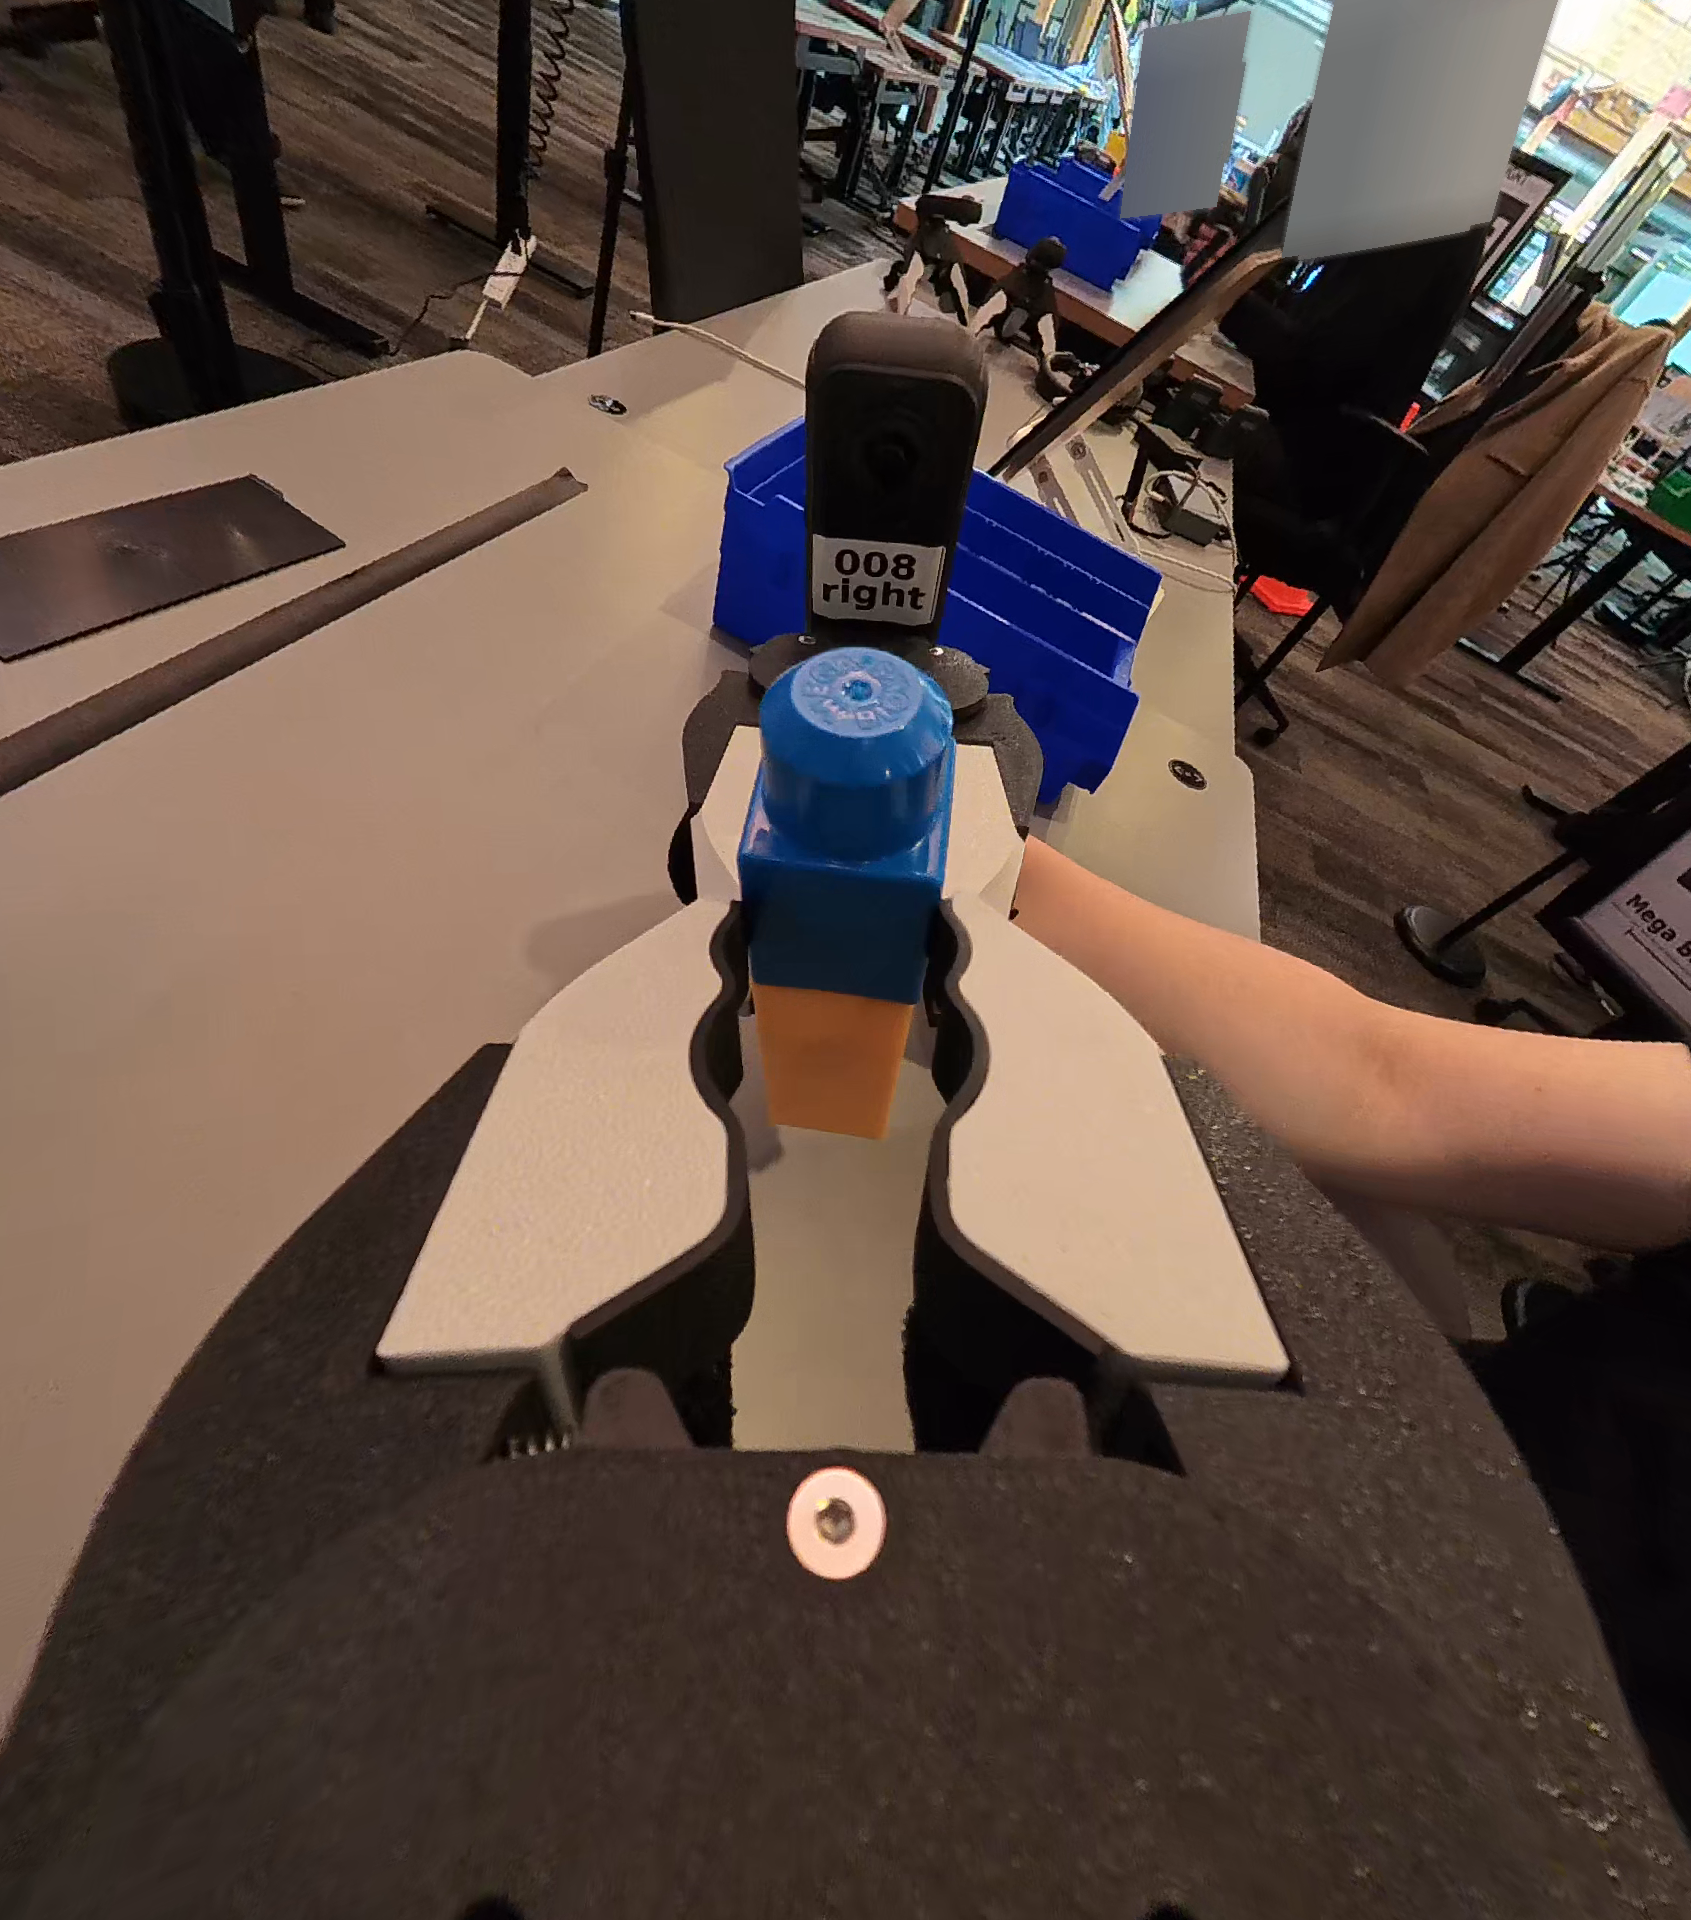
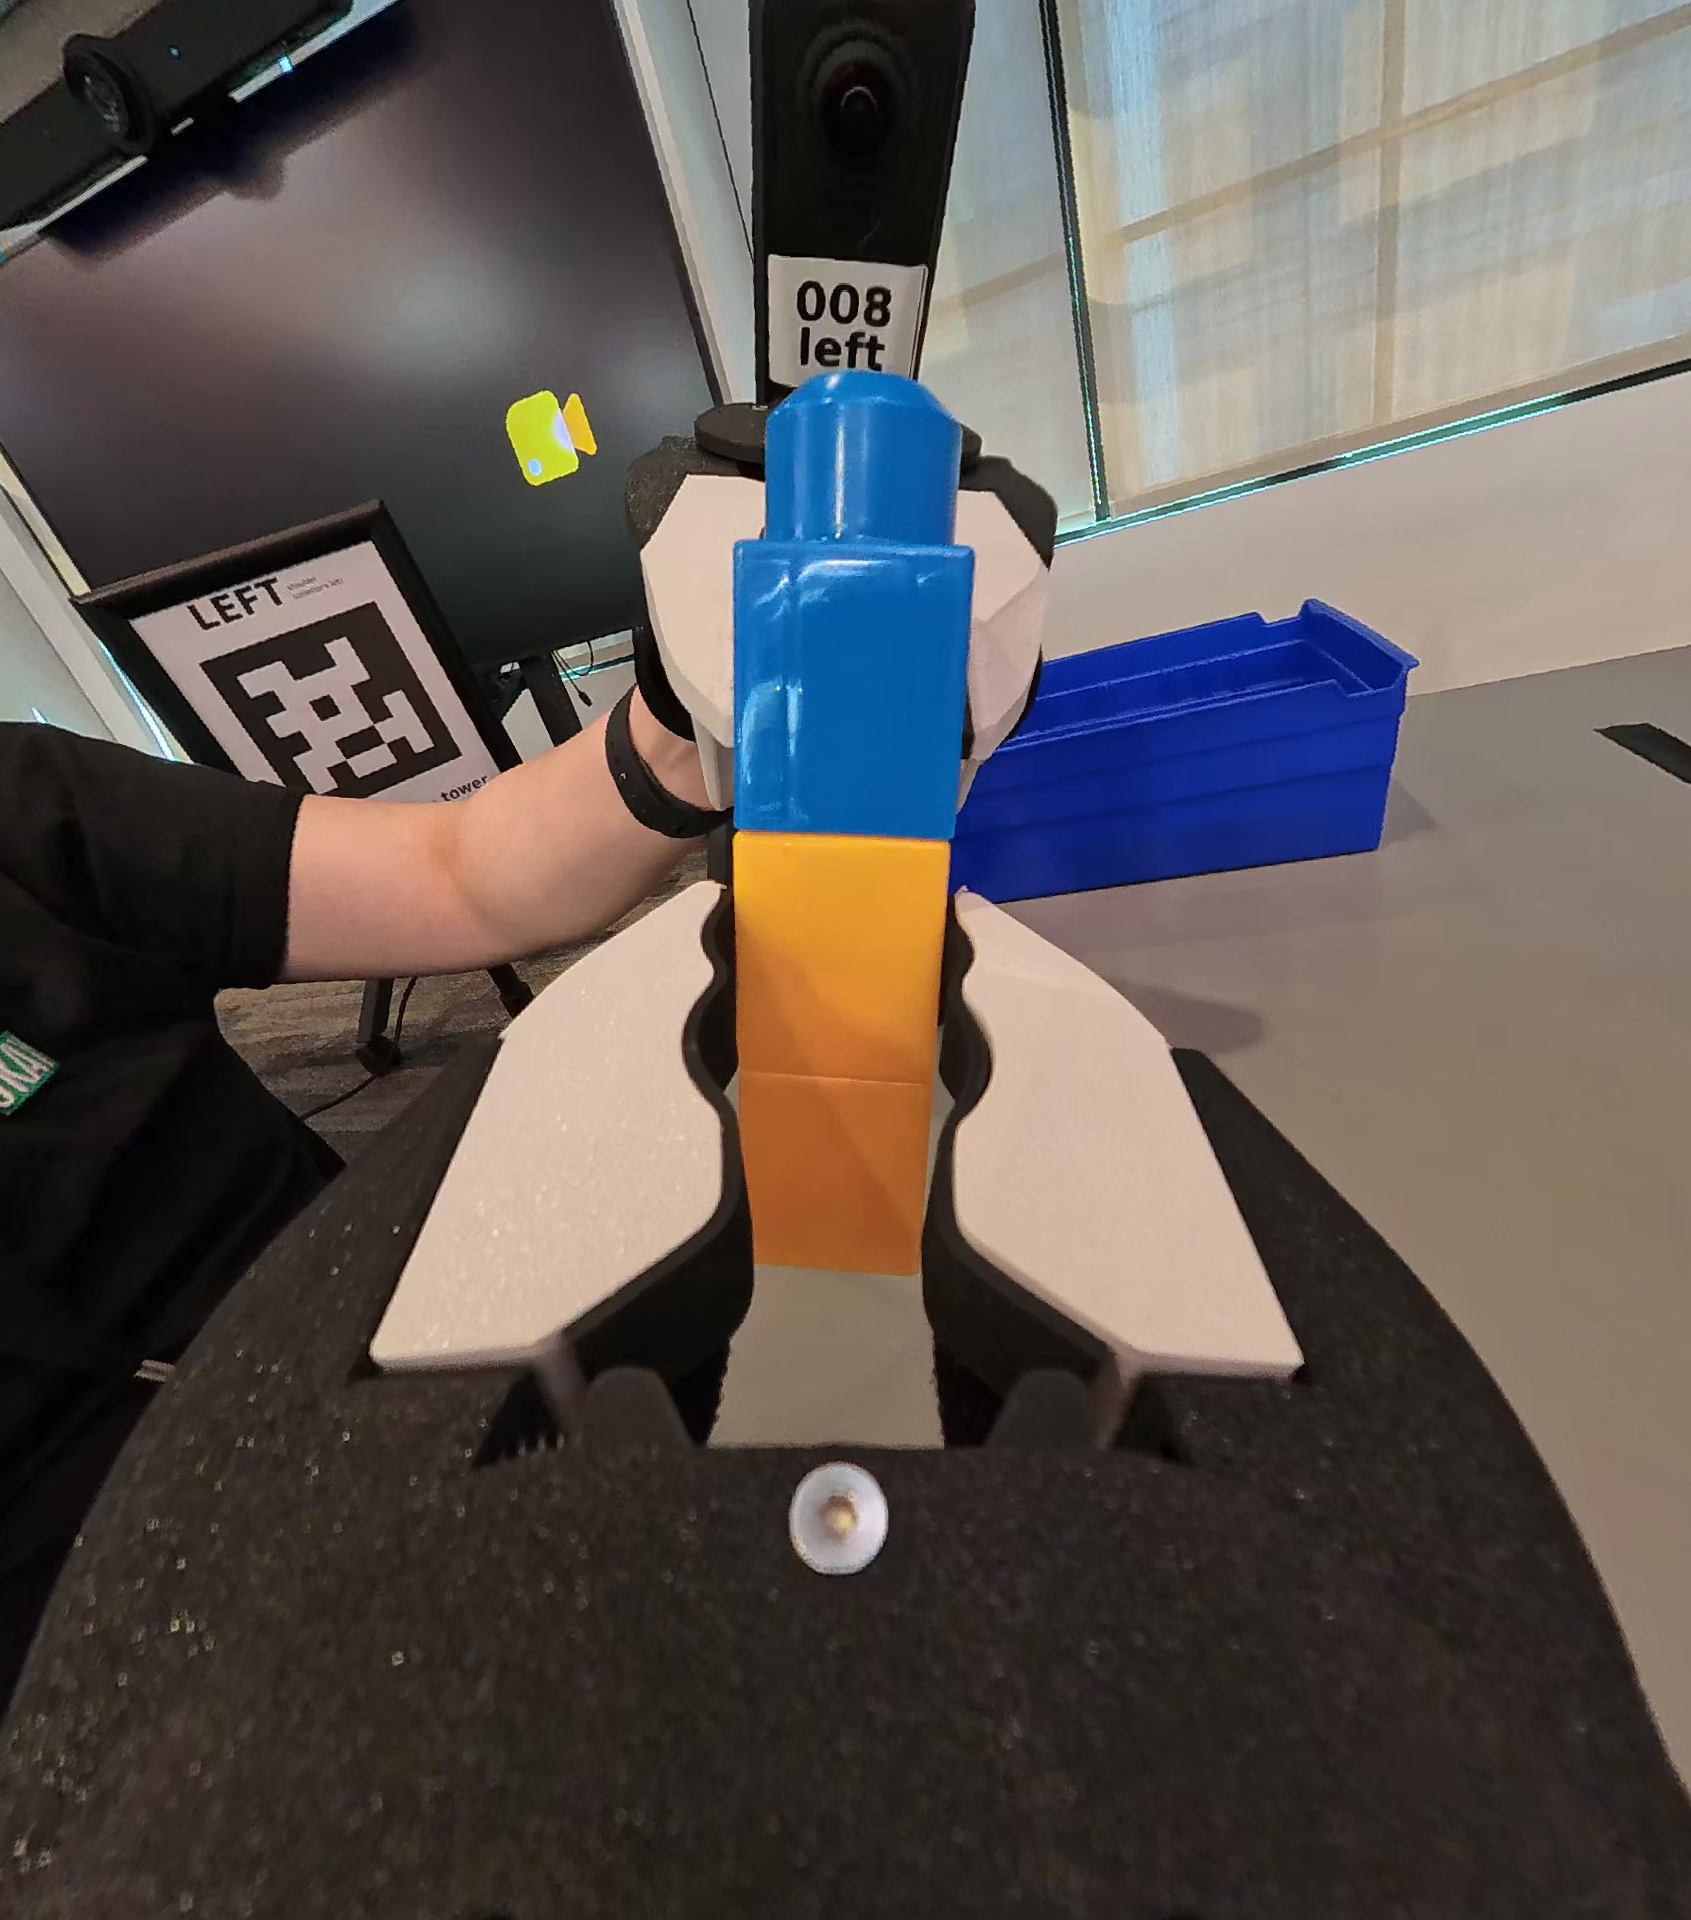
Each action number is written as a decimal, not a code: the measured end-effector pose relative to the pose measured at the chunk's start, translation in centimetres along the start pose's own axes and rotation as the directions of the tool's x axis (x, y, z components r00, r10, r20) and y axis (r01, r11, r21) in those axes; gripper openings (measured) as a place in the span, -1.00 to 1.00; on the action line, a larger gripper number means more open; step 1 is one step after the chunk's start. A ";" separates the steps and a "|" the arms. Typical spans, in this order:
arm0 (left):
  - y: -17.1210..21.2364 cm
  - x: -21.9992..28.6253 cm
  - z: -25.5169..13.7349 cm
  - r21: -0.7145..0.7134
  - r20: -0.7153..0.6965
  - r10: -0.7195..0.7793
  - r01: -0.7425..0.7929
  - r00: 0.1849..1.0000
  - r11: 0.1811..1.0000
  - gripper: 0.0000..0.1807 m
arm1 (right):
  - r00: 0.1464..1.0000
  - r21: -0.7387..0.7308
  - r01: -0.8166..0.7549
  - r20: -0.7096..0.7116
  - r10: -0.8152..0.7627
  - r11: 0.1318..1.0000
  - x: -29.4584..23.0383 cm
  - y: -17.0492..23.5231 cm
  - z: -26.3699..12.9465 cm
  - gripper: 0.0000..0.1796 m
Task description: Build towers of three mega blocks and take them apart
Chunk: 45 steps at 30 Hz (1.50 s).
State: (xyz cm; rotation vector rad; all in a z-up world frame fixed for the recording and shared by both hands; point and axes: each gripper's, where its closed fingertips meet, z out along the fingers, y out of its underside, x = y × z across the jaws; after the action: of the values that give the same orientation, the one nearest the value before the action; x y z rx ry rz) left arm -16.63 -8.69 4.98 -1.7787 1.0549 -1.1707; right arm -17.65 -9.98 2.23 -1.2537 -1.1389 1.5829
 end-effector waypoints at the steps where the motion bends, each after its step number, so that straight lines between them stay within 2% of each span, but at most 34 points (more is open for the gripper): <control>1: 0.0 0.1 0.0 0.002 -0.002 0.003 -0.003 1.000 1.000 -0.62 | 1.000 0.005 0.000 0.004 0.000 1.000 -0.1 -0.1 0.0 -0.61; 9: -0.4 0.2 -0.1 0.023 -0.005 0.002 -0.002 1.000 1.000 -0.62 | 1.000 0.012 -0.001 0.009 0.001 1.000 -0.2 -0.3 0.0 -0.61; 16: -1.4 0.9 0.4 0.072 -0.088 -0.062 0.068 0.994 0.995 -0.61 | 1.000 0.078 -0.008 0.021 0.007 0.997 -0.6 -1.9 -0.4 -0.61; 19: -1.6 0.9 1.0 0.091 -0.097 -0.072 0.080 0.993 0.993 -0.52 | 1.000 0.082 -0.011 0.030 0.009 0.997 -0.8 -2.0 -0.7 -0.61; 28: -2.3 0.8 1.1 0.149 -0.049 -0.008 0.016 0.999 0.989 -0.47 | 1.000 0.071 -0.012 0.029 0.010 0.997 -1.0 -2.0 -1.0 -0.61; 30: -2.7 0.7 0.9 0.171 -0.039 -0.001 0.008 0.999 0.985 -0.39 | 1.000 0.061 -0.011 0.025 0.010 0.998 -1.0 -1.9 -0.8 -0.61; 33: -2.4 0.8 1.2 0.159 -0.024 0.017 -0.013 1.000 0.987 -0.38 | 1.000 0.063 -0.004 0.024 0.002 0.998 -1.0 -2.0 -0.4 -0.61; 34: -2.4 0.7 1.3 0.170 -0.015 0.017 -0.014 1.000 0.985 -0.38 | 1.000 0.065 0.002 0.022 -0.004 0.998 -1.0 -2.0 -0.3 -0.61; 37: -2.9 1.2 1.3 0.215 -0.042 0.023 -0.014 0.999 0.977 -0.60 | 1.000 0.079 0.002 0.009 -0.003 0.997 -0.8 -2.3 -0.3 -0.61; 45: -3.2 0.9 1.4 0.233 -0.032 0.001 0.007 0.999 0.973 -0.60 | 1.000 0.112 0.000 -0.009 0.001 0.994 -0.6 -2.6 -0.3 -0.60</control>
State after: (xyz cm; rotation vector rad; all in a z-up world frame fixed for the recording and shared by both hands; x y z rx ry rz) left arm -14.41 -8.08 7.68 -1.5839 0.8932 -1.2736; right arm -17.08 -9.77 4.84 -1.1868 -1.0296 1.6173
